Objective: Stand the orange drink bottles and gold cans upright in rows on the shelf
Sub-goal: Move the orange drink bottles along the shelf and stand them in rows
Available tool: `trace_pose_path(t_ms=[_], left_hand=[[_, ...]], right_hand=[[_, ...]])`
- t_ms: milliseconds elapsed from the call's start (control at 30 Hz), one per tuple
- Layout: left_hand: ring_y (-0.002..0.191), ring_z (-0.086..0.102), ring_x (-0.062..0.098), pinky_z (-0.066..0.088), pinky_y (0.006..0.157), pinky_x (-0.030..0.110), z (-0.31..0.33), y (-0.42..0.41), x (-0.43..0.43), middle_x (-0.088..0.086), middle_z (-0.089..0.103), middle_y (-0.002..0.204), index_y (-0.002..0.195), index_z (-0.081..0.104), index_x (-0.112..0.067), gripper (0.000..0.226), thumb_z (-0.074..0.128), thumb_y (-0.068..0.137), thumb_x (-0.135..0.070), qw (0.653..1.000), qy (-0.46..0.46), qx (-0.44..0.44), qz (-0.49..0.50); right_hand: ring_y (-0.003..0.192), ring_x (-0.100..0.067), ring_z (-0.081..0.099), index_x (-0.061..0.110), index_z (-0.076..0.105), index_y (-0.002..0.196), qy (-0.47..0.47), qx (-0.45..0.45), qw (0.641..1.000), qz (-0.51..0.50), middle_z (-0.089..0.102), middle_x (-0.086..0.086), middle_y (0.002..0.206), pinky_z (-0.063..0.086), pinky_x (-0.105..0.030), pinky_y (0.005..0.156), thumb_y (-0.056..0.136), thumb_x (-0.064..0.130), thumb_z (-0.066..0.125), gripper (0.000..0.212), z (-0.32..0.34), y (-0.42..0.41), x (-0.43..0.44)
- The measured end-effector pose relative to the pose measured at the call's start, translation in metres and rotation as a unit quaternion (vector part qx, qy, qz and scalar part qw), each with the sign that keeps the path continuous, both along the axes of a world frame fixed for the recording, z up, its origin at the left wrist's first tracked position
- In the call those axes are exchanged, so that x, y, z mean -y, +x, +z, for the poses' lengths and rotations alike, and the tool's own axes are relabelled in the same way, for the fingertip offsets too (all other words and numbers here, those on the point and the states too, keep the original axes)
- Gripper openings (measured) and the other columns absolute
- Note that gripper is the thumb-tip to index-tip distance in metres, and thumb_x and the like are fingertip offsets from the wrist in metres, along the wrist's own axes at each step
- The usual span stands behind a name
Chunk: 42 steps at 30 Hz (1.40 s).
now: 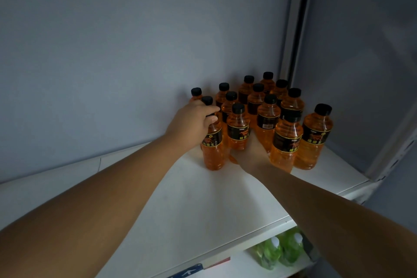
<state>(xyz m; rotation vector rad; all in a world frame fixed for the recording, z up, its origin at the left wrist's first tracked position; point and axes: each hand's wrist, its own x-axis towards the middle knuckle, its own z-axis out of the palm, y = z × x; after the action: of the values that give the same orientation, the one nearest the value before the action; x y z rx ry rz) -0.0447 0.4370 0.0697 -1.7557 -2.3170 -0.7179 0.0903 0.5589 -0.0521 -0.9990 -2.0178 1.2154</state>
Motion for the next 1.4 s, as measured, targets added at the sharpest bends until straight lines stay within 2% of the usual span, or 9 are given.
trace_pose_path(t_ms=[200, 400, 533, 600, 667, 800, 933, 1133, 1400], left_hand=[[0.117, 0.062, 0.025, 0.05, 0.097, 0.038, 0.0, -0.001, 0.007, 0.006, 0.062, 0.136, 0.141, 0.06, -0.021, 0.041, 0.06, 0.101, -0.03, 1.0, 0.004, -0.005, -0.005], [0.132, 0.054, 0.024, 0.048, 0.107, 0.043, -0.016, 0.006, 0.014, 0.004, 0.052, 0.15, 0.155, 0.032, -0.022, 0.074, 0.065, 0.094, -0.047, 0.997, -0.03, 0.053, 0.045], [0.125, 0.058, 0.021, 0.051, 0.102, 0.046, -0.022, 0.016, 0.024, -0.002, 0.06, 0.137, 0.142, 0.041, -0.03, 0.063, 0.07, 0.089, -0.047, 0.995, -0.022, 0.088, 0.048], [0.12, 0.059, 0.023, 0.052, 0.098, 0.048, -0.024, 0.02, 0.032, 0.0, 0.06, 0.131, 0.136, 0.045, -0.028, 0.056, 0.069, 0.089, -0.046, 0.994, -0.038, 0.08, 0.067], [0.118, 0.059, 0.026, 0.053, 0.094, 0.045, -0.029, 0.023, 0.045, 0.005, 0.058, 0.131, 0.137, 0.048, -0.024, 0.054, 0.066, 0.091, -0.046, 0.991, -0.068, 0.061, 0.097], [0.127, 0.053, 0.027, 0.049, 0.097, 0.042, -0.038, 0.027, 0.082, 0.004, 0.052, 0.143, 0.147, 0.045, -0.023, 0.063, 0.058, 0.094, -0.053, 0.969, -0.189, -0.002, 0.156], [0.133, 0.048, 0.024, 0.044, 0.105, 0.042, -0.053, 0.028, 0.129, 0.001, 0.047, 0.149, 0.15, 0.043, -0.026, 0.064, 0.055, 0.095, -0.056, 0.945, -0.261, 0.014, 0.196], [0.134, 0.048, 0.024, 0.041, 0.107, 0.039, -0.062, 0.017, 0.212, 0.0, 0.048, 0.15, 0.15, 0.043, -0.028, 0.062, 0.051, 0.096, -0.058, 0.922, -0.296, 0.031, 0.247], [0.131, 0.05, 0.021, 0.041, 0.101, 0.035, -0.058, -0.02, 0.346, -0.004, 0.049, 0.148, 0.149, 0.044, -0.031, 0.06, 0.049, 0.096, -0.058, 0.897, -0.297, 0.057, 0.323]], right_hand=[[0.129, -0.029, 0.055, 0.034, 0.039, 0.142, -0.016, 0.051, 0.999, -0.008, 0.056, 0.004, 0.138, 0.046, -0.043, 0.104, 0.082, 0.039, 0.081, 0.073, 0.002, 0.001, 0.001], [0.131, -0.032, 0.053, 0.023, 0.038, 0.145, -0.029, 0.098, 0.995, -0.013, 0.053, -0.002, 0.142, 0.046, -0.038, 0.097, 0.084, 0.039, 0.079, 0.076, -0.001, 0.021, 0.005], [0.115, -0.029, 0.061, 0.018, 0.041, 0.142, -0.014, 0.117, 0.993, 0.007, 0.059, -0.002, 0.127, 0.052, -0.038, 0.091, 0.087, 0.045, 0.074, 0.069, 0.003, 0.035, 0.015], [0.104, -0.026, 0.062, 0.016, 0.041, 0.138, 0.003, 0.131, 0.991, 0.015, 0.059, -0.003, 0.118, 0.055, -0.039, 0.085, 0.088, 0.039, 0.072, 0.063, 0.006, 0.041, 0.022], [0.107, -0.028, 0.061, 0.017, 0.04, 0.137, 0.027, 0.163, 0.986, 0.024, 0.058, -0.007, 0.123, 0.055, -0.04, 0.089, 0.089, 0.031, 0.07, 0.059, 0.007, 0.047, 0.029], [0.112, -0.028, 0.06, 0.015, 0.046, 0.137, 0.127, 0.261, 0.954, 0.08, 0.057, -0.007, 0.13, 0.054, -0.035, 0.088, 0.091, 0.035, 0.067, 0.054, 0.012, 0.055, 0.045], [0.112, -0.024, 0.06, 0.018, 0.054, 0.13, 0.228, 0.311, 0.911, 0.144, 0.062, -0.003, 0.124, 0.047, -0.031, 0.085, 0.091, 0.042, 0.066, 0.048, 0.019, 0.054, 0.069], [0.101, -0.019, 0.058, 0.019, 0.051, 0.129, 0.276, 0.338, 0.874, 0.214, 0.059, -0.003, 0.118, 0.054, -0.034, 0.088, 0.094, 0.044, 0.061, 0.044, 0.021, 0.028, 0.127], [0.123, -0.028, 0.051, 0.015, 0.045, 0.14, 0.33, 0.327, 0.835, 0.294, 0.052, -0.008, 0.136, 0.048, -0.04, 0.1, 0.096, 0.046, 0.053, 0.055, 0.043, -0.053, 0.229]])
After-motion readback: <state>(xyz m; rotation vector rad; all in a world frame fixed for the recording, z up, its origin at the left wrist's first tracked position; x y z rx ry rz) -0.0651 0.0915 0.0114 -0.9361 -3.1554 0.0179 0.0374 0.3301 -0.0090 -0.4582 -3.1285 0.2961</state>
